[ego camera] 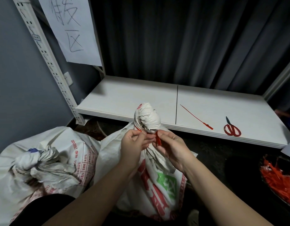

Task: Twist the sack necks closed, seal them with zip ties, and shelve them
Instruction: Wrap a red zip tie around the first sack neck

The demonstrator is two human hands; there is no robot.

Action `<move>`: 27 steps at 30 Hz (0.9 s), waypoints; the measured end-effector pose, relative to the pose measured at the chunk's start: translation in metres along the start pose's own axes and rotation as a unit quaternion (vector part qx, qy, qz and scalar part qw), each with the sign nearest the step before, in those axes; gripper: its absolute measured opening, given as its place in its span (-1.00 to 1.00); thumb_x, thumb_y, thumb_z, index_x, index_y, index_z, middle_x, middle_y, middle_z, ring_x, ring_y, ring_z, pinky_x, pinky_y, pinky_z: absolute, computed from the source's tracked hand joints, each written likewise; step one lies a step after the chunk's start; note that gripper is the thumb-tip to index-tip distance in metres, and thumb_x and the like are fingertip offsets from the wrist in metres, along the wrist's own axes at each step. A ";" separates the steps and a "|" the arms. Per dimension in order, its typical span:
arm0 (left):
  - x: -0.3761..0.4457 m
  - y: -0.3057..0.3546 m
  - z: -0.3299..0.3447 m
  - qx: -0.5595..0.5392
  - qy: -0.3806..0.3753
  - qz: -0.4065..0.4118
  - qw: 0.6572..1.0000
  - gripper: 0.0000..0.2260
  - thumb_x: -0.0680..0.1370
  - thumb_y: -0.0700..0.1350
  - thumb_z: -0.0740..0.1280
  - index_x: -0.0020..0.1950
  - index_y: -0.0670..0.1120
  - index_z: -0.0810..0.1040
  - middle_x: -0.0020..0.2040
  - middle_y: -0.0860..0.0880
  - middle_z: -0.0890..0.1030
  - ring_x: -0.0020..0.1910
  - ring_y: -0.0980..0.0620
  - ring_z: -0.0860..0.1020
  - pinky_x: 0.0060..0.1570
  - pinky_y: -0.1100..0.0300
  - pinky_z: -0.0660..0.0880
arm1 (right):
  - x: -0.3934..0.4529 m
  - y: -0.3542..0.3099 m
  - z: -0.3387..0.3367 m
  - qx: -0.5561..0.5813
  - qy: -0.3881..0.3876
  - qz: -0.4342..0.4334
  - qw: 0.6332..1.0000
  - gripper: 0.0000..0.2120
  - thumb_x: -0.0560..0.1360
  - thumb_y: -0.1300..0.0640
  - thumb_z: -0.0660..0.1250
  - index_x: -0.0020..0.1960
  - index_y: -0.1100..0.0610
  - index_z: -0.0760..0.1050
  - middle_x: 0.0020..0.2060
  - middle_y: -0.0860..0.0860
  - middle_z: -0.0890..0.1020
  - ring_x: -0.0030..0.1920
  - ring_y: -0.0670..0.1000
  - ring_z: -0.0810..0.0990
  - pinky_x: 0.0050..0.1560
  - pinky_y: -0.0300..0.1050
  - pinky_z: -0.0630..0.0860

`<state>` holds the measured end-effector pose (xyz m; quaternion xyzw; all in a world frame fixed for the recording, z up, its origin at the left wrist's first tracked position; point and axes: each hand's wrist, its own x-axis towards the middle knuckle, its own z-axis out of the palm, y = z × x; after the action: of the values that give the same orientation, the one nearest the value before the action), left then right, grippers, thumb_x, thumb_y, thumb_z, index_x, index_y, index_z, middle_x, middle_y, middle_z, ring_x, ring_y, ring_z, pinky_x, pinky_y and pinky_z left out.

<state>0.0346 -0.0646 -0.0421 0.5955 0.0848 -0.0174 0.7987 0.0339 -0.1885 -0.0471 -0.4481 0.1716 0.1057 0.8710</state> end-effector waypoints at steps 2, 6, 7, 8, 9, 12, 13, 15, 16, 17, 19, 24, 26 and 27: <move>0.000 0.000 0.000 0.007 -0.004 -0.004 1.000 -0.88 0.59 -0.26 0.24 -0.14 -0.17 0.39 -0.37 -0.05 0.67 -0.37 0.08 0.67 -0.43 0.39 0.49 | -0.002 -0.002 0.002 -0.003 -0.002 -0.003 1.000 -0.92 0.55 0.33 0.26 -0.08 0.24 0.52 -0.33 0.09 0.64 -0.38 -0.08 0.64 -0.34 -0.30 0.59; 0.000 0.004 -0.004 0.026 -0.030 -0.021 0.999 -0.92 0.59 -0.26 0.24 -0.10 -0.18 0.39 -0.39 -0.03 0.66 -0.37 0.11 0.66 -0.42 0.39 0.49 | -0.005 -0.005 0.004 -0.067 -0.005 -0.036 0.997 -0.90 0.54 0.34 0.27 -0.13 0.21 0.50 -0.39 0.03 0.62 -0.42 -0.15 0.60 -0.40 -0.37 0.52; 0.000 0.005 -0.005 0.035 -0.036 -0.027 0.998 -0.93 0.59 -0.26 0.24 -0.09 -0.17 0.39 -0.39 -0.02 0.66 -0.35 0.12 0.66 -0.41 0.40 0.49 | -0.006 -0.004 0.005 -0.091 -0.007 -0.048 0.995 -0.90 0.53 0.34 0.28 -0.13 0.21 0.50 -0.38 0.03 0.61 -0.42 -0.16 0.60 -0.38 -0.37 0.52; 0.000 0.006 -0.007 0.043 -0.042 -0.034 0.998 -0.94 0.59 -0.27 0.24 -0.08 -0.17 0.39 -0.39 -0.01 0.65 -0.35 0.12 0.66 -0.40 0.40 0.48 | -0.007 -0.002 0.005 -0.104 -0.009 -0.057 0.993 -0.90 0.52 0.35 0.28 -0.14 0.22 0.51 -0.38 0.03 0.61 -0.42 -0.15 0.59 -0.36 -0.37 0.52; 0.000 0.007 -0.008 0.049 -0.045 -0.041 0.997 -0.94 0.59 -0.27 0.23 -0.08 -0.17 0.39 -0.40 0.00 0.65 -0.36 0.14 0.66 -0.40 0.40 0.48 | -0.007 -0.001 0.004 -0.107 -0.011 -0.061 0.992 -0.91 0.52 0.36 0.28 -0.13 0.23 0.51 -0.39 0.02 0.62 -0.41 -0.15 0.60 -0.34 -0.36 0.54; 0.005 0.012 -0.010 0.054 -0.047 -0.064 0.995 -0.92 0.59 -0.24 0.24 -0.11 -0.19 0.43 -0.42 0.00 0.63 -0.42 0.17 0.63 -0.43 0.41 0.47 | -0.006 -0.005 0.002 -0.153 -0.031 -0.063 0.986 -0.90 0.57 0.29 0.24 -0.07 0.22 0.53 -0.33 -0.01 0.67 -0.34 -0.14 0.63 -0.22 -0.33 0.55; 0.007 0.013 -0.012 0.053 -0.042 -0.070 0.995 -0.88 0.59 -0.23 0.24 -0.14 -0.20 0.44 -0.43 0.00 0.62 -0.45 0.18 0.61 -0.44 0.41 0.46 | -0.004 -0.008 0.001 -0.189 -0.044 -0.063 0.979 -0.86 0.59 0.27 0.20 -0.06 0.20 0.54 -0.32 -0.03 0.68 -0.32 -0.15 0.65 -0.21 -0.32 0.53; 0.009 0.015 -0.014 0.052 -0.038 -0.082 0.995 -0.82 0.59 -0.22 0.24 -0.21 -0.18 0.45 -0.46 0.02 0.61 -0.48 0.20 0.60 -0.46 0.42 0.45 | -0.001 -0.013 0.000 -0.286 -0.066 -0.089 0.952 -0.85 0.59 0.32 0.18 -0.04 0.23 0.53 -0.35 -0.04 0.68 -0.35 -0.15 0.65 -0.26 -0.33 0.50; 0.010 0.016 -0.015 0.053 -0.039 -0.088 0.994 -0.81 0.59 -0.22 0.24 -0.23 -0.16 0.45 -0.47 0.03 0.61 -0.47 0.20 0.60 -0.47 0.43 0.45 | -0.001 -0.015 0.000 -0.352 -0.065 -0.118 0.926 -0.88 0.56 0.35 0.22 -0.04 0.24 0.53 -0.37 -0.05 0.67 -0.37 -0.15 0.64 -0.26 -0.34 0.50; 0.009 0.015 -0.015 0.053 -0.041 -0.094 0.993 -0.80 0.59 -0.22 0.24 -0.24 -0.15 0.45 -0.48 0.04 0.61 -0.47 0.21 0.60 -0.47 0.43 0.45 | -0.001 -0.015 0.000 -0.427 -0.056 -0.153 0.889 -0.91 0.54 0.34 0.27 -0.05 0.24 0.54 -0.38 -0.07 0.66 -0.38 -0.16 0.62 -0.23 -0.33 0.49; 0.010 0.016 -0.015 0.052 -0.043 -0.101 0.993 -0.80 0.59 -0.21 0.25 -0.24 -0.15 0.45 -0.48 0.03 0.62 -0.47 0.20 0.61 -0.48 0.42 0.46 | -0.002 -0.015 -0.001 -0.582 -0.029 -0.221 0.782 -0.94 0.52 0.22 0.32 -0.08 0.15 0.57 -0.35 -0.10 0.64 -0.31 -0.15 0.60 -0.19 -0.31 0.45; 0.013 0.018 -0.018 0.071 -0.047 -0.102 0.991 -0.81 0.61 -0.16 0.23 -0.20 -0.12 0.45 -0.43 0.02 0.65 -0.45 0.18 0.62 -0.43 0.36 0.47 | 0.002 -0.026 -0.005 -0.720 -0.034 -0.239 0.651 -0.88 0.54 0.01 0.27 -0.15 -0.01 0.51 -0.26 -0.04 0.66 -0.15 0.00 0.60 -0.05 -0.04 0.49; 0.014 0.016 -0.019 0.081 -0.036 -0.096 0.991 -0.78 0.60 -0.19 0.24 -0.25 -0.11 0.45 -0.45 0.01 0.62 -0.48 0.18 0.59 -0.41 0.32 0.46 | 0.002 -0.026 -0.004 -0.704 -0.071 -0.235 0.667 -0.86 0.56 0.05 0.26 -0.17 0.00 0.49 -0.29 -0.06 0.66 -0.18 -0.04 0.59 -0.05 -0.06 0.49; 0.014 0.016 -0.020 0.087 -0.031 -0.090 0.992 -0.76 0.59 -0.20 0.25 -0.29 -0.12 0.45 -0.46 0.01 0.59 -0.51 0.17 0.56 -0.40 0.29 0.45 | 0.001 -0.026 -0.003 -0.697 -0.083 -0.234 0.672 -0.85 0.56 0.07 0.26 -0.19 0.00 0.47 -0.31 -0.06 0.65 -0.21 -0.06 0.59 -0.07 -0.09 0.47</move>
<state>0.0484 -0.0400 -0.0345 0.6519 0.1117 -0.1147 0.7412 0.0428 -0.2059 -0.0297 -0.9400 -0.1359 0.0244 0.3121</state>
